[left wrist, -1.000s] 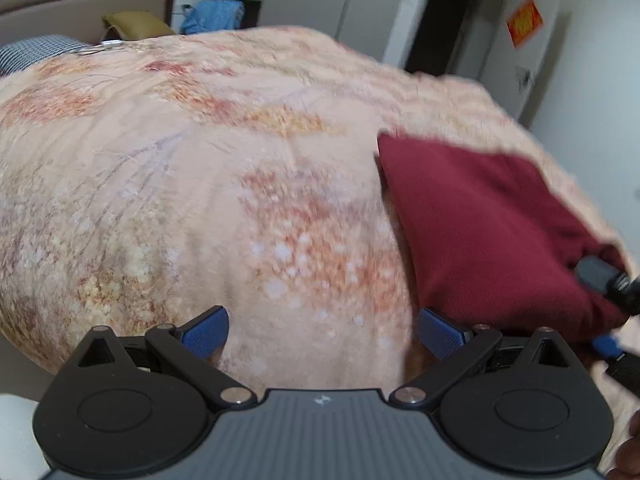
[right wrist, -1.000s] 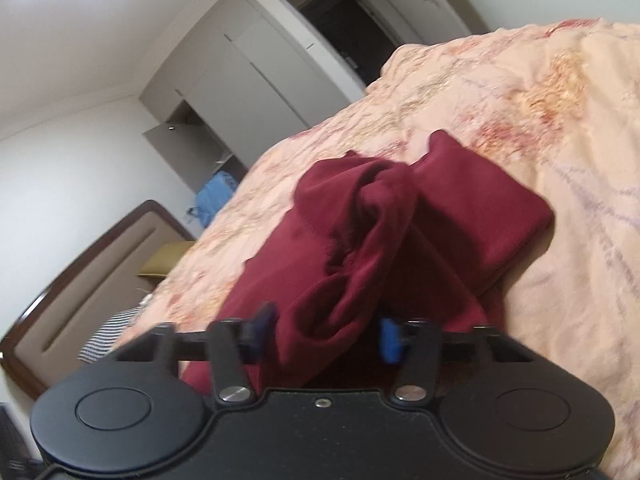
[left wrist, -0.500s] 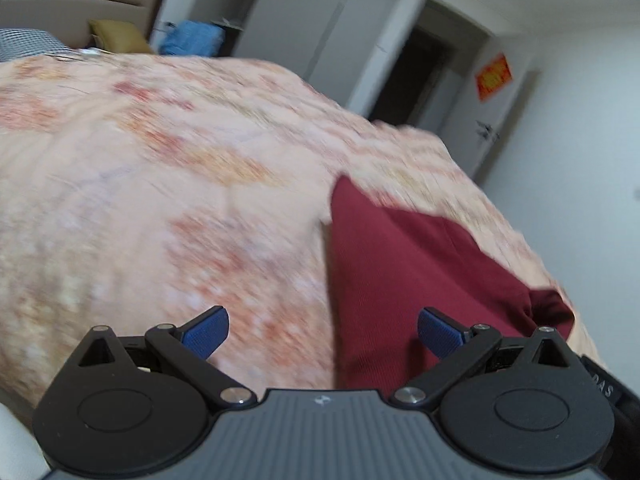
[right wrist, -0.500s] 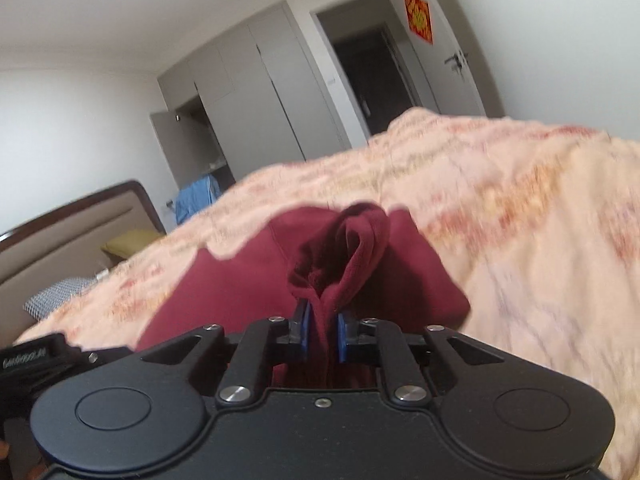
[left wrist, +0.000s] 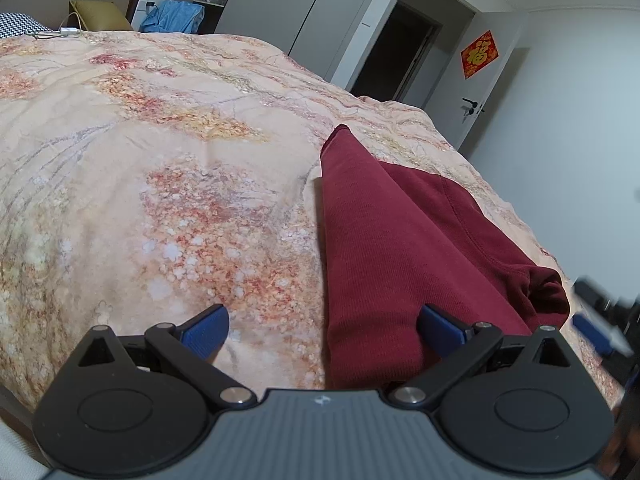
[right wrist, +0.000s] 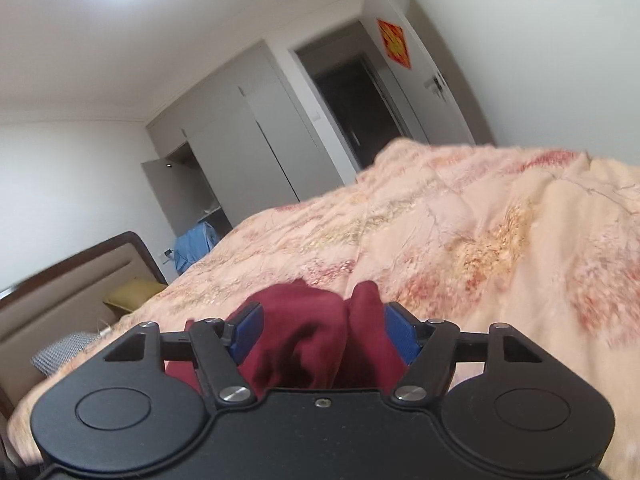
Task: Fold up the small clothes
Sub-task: 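Grasp the bunched sweater end with the right tool and tuck it under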
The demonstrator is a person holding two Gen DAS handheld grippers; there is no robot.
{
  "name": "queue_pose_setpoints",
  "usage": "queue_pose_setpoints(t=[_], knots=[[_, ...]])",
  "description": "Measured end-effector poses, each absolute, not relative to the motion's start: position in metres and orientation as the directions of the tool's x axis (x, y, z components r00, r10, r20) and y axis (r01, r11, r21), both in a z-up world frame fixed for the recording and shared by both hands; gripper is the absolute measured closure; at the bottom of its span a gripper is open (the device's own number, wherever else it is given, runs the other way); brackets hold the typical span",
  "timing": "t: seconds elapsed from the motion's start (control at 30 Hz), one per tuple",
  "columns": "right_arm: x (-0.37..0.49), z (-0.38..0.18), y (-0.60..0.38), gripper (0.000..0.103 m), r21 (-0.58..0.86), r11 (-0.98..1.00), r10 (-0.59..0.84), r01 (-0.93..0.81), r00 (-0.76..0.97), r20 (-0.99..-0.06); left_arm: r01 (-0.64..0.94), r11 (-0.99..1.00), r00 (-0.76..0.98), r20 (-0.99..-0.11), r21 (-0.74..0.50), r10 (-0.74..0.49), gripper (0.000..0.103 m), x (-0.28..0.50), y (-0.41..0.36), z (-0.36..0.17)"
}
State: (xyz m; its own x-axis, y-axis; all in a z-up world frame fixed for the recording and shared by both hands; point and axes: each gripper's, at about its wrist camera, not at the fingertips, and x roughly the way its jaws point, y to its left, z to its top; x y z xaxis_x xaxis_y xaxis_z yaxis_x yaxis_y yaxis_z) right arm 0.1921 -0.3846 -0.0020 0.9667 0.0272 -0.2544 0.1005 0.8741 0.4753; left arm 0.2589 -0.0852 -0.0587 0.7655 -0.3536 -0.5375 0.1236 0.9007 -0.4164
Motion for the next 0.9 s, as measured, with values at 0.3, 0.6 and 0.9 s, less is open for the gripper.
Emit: queue_pose_setpoints(t=[0.3,0.6,0.9], knots=[[0.273,-0.016,-0.392,0.083,0.540,0.824,0.129,0.173,0.870,-0.477,0.121,0.903,0.760,-0.547,-0.412,-0.351,0.000,0.260,-0.086,-0.057],[0.231,-0.003,-0.374,0.094,0.288,0.941,-0.080,0.175,0.947,-0.313,0.130,0.896,0.773,-0.523,-0.425,-0.360,0.000,0.256,-0.084,-0.053],[0.228,-0.035,-0.371,0.086,0.233,0.947,-0.116,0.222,0.910,-0.398,0.155,0.883,0.763,-0.514,-0.444,-0.392,0.000,0.256,-0.085,-0.062]])
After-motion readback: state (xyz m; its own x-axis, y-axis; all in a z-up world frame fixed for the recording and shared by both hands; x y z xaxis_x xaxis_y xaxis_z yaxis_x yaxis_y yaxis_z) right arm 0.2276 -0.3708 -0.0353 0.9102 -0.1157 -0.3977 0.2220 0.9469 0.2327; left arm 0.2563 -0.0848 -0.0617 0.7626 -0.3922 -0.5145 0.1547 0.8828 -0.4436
